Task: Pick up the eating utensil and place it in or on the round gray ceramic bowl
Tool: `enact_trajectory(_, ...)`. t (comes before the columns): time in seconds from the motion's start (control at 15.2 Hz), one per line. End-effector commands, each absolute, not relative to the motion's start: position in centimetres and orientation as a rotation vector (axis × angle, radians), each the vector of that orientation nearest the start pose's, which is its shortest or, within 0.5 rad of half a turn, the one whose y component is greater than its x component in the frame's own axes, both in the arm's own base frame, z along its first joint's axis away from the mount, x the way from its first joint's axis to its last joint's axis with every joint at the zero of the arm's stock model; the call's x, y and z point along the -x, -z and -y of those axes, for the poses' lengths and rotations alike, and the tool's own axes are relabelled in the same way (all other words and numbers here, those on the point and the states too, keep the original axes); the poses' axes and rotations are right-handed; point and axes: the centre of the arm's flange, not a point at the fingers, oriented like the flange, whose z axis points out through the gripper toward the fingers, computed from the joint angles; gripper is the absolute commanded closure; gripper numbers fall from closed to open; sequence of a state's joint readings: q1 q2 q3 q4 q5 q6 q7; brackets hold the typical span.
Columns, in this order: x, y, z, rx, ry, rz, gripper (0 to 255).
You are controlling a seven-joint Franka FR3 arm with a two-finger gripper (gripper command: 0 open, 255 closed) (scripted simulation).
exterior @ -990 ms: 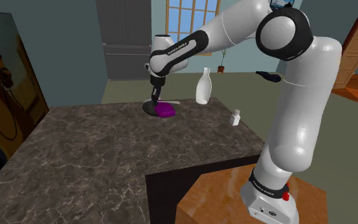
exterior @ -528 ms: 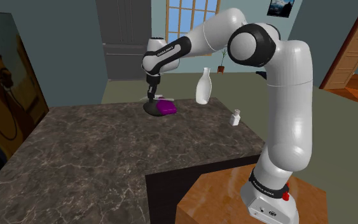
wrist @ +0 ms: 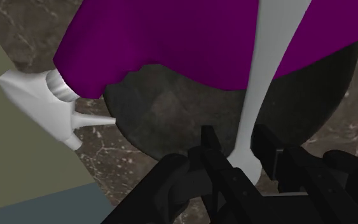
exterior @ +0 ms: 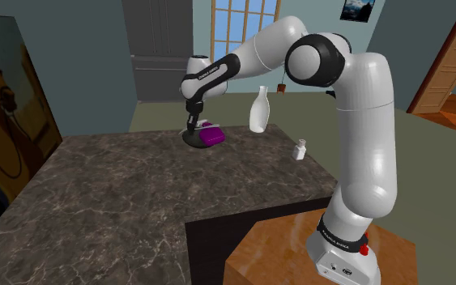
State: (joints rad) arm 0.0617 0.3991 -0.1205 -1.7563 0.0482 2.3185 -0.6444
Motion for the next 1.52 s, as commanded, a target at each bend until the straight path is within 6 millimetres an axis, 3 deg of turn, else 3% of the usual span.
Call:
enact_trajectory(0.0,-66.6,-35.2,3.4,3.068,0.223,0.893,255)
enact_trajectory(0.33,-66.6,-35.2,3.4,3.068,0.223,0.893,255)
enact_trajectory(0.4,-66.7,-35.1,3.4,3.068,0.223,0.893,0)
enact_trajectory(0.73,-66.6,-35.2,3.4,3.068,0.223,0.893,0)
enact_trajectory(0.99,-65.9,-40.1,3.3,3.068,0.223,0.893,0)
enact_trajectory(1.45,-65.9,-40.1,3.3,3.068,0.223,0.893,0)
